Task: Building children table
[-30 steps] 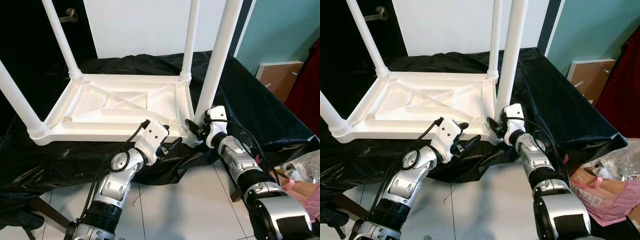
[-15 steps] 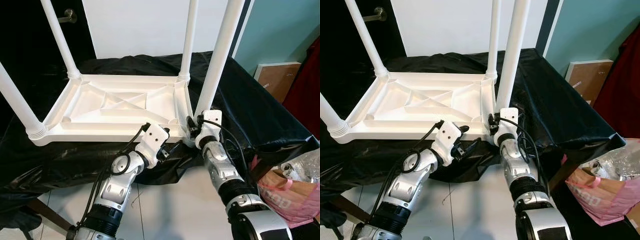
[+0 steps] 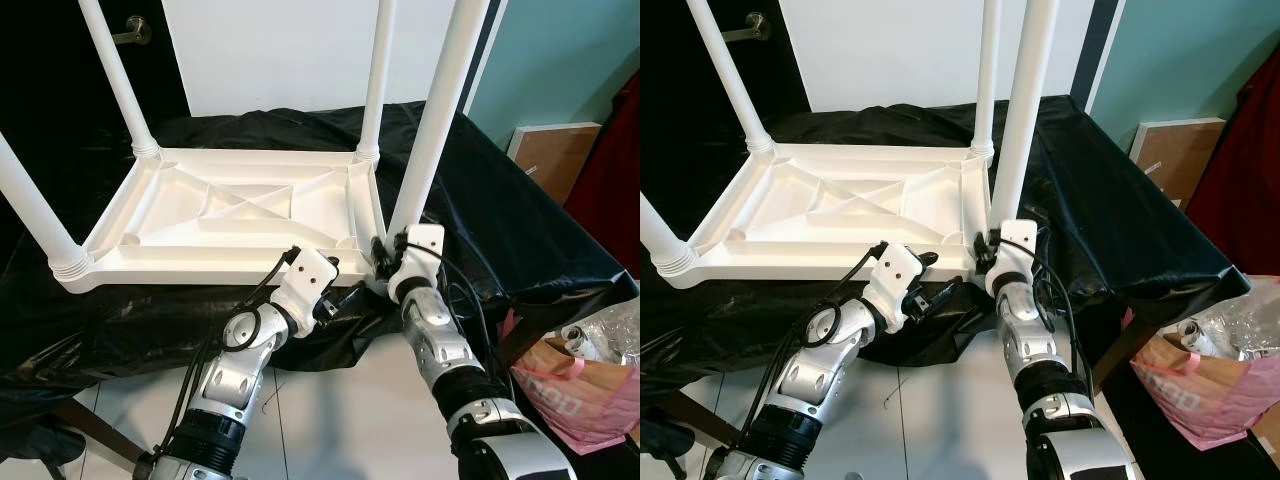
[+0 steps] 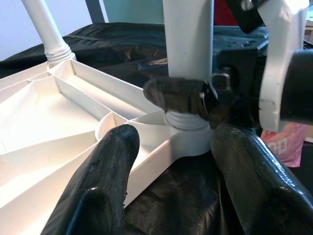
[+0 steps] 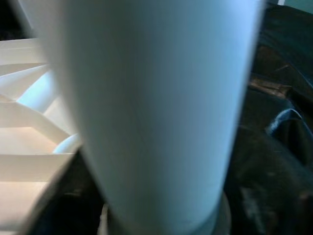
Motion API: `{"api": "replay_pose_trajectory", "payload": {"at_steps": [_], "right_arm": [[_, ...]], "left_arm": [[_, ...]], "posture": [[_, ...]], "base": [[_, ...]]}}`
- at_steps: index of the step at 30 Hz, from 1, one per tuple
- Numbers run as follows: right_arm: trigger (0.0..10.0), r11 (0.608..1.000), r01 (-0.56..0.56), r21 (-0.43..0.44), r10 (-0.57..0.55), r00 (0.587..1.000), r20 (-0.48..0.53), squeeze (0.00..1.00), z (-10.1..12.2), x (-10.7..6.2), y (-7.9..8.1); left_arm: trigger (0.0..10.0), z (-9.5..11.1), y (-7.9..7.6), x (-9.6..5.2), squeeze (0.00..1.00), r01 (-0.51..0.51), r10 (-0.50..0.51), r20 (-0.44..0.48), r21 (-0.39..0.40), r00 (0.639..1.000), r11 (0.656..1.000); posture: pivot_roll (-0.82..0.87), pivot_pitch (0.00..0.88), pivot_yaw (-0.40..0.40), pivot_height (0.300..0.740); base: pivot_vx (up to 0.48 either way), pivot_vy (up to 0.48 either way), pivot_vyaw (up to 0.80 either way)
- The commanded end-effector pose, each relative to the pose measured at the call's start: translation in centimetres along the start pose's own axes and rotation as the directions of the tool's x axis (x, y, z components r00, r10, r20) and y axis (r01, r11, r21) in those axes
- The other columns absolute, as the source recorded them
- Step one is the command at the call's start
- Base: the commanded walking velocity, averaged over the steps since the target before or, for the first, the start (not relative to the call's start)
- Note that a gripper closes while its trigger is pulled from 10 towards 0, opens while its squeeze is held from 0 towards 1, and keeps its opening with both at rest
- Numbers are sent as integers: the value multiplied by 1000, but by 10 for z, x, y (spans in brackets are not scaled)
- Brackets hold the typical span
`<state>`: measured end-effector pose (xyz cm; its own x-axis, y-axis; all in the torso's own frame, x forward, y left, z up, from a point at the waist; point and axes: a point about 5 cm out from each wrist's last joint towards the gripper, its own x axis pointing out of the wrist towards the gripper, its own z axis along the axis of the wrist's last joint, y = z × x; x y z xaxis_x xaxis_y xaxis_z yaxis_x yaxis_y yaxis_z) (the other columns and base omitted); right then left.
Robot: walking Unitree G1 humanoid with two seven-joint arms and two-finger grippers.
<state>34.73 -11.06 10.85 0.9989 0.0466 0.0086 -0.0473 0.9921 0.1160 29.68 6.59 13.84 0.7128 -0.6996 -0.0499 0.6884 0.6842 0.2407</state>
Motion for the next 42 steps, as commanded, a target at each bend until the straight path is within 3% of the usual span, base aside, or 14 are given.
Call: {"api": "replay_pose_trajectory", "payload": {"at_steps": [1,6,8,11,12,13,19,27,28,29,30,31,41,42], "right_arm": [[10000,1000,-10,1,10,1000,22,1000,3,-1,-4],[10000,996,-85,-21,86,995,52,1000,7,-4,-8],[10000,981,-190,-44,193,980,53,1000,9,-7,-18],[10000,966,-252,-60,255,966,45,1000,9,-8,-22],[10000,945,-317,-85,320,947,27,0,10,-8,-25],[10000,945,-317,-85,320,947,27,0,10,-8,-25],[10000,846,-505,-171,504,862,-54,0,13,-5,-29],[10000,807,-556,-201,547,831,-100,0,13,1,-29],[4745,797,-565,-211,555,824,-110,0,13,2,-28],[1961,791,-571,-218,559,820,-121,0,12,2,-28],[1961,791,-571,-218,559,820,-121,0,12,2,-28],[0,789,-572,-224,558,820,-127,0,10,2,-29],[0,798,-575,-181,559,818,-132,0,3,0,-31],[1686,803,-569,-176,554,822,-132,0,3,-1,-32]], "left_arm": [[10000,2,5,0,0,-106,106,2,18,994,994],[10000,2,4,0,0,-101,101,3,18,995,995],[10000,2,3,0,0,-97,97,3,18,995,995],[10000,2,3,0,0,-95,95,3,18,995,995],[10000,2,3,1,0,-93,93,3,19,996,995],[10000,2,3,1,0,-93,93,3,19,996,995],[10000,3,2,2,0,-85,85,6,20,996,996],[10000,3,3,1,0,-83,83,5,23,997,996],[10000,3,3,1,0,-85,85,5,24,996,996],[10000,3,3,1,0,-87,87,6,23,996,996],[10000,3,3,1,0,-87,87,6,23,996,996],[10000,3,3,1,0,-89,89,6,22,996,996],[10000,4,2,2,0,-100,99,11,18,995,995],[10000,4,2,3,0,-99,99,11,18,995,995]], "posture": [[-18,0,-41,740],[-22,0,-39,740],[-26,0,-39,740],[-26,0,-39,740],[-36,0,-36,740],[-36,0,-36,740],[-34,0,-30,740],[-25,0,-32,740],[-24,0,-33,740],[-19,0,-40,740],[-19,0,-40,740],[-16,0,-44,740],[-18,0,-47,740],[-21,0,-45,740]], "base": [[0,0,0],[0,0,0],[0,0,0],[0,0,0],[0,0,0],[0,0,0],[0,0,0],[0,0,0],[0,0,0],[0,0,0],[0,0,0],[0,0,0],[0,0,0],[0,0,0]]}}
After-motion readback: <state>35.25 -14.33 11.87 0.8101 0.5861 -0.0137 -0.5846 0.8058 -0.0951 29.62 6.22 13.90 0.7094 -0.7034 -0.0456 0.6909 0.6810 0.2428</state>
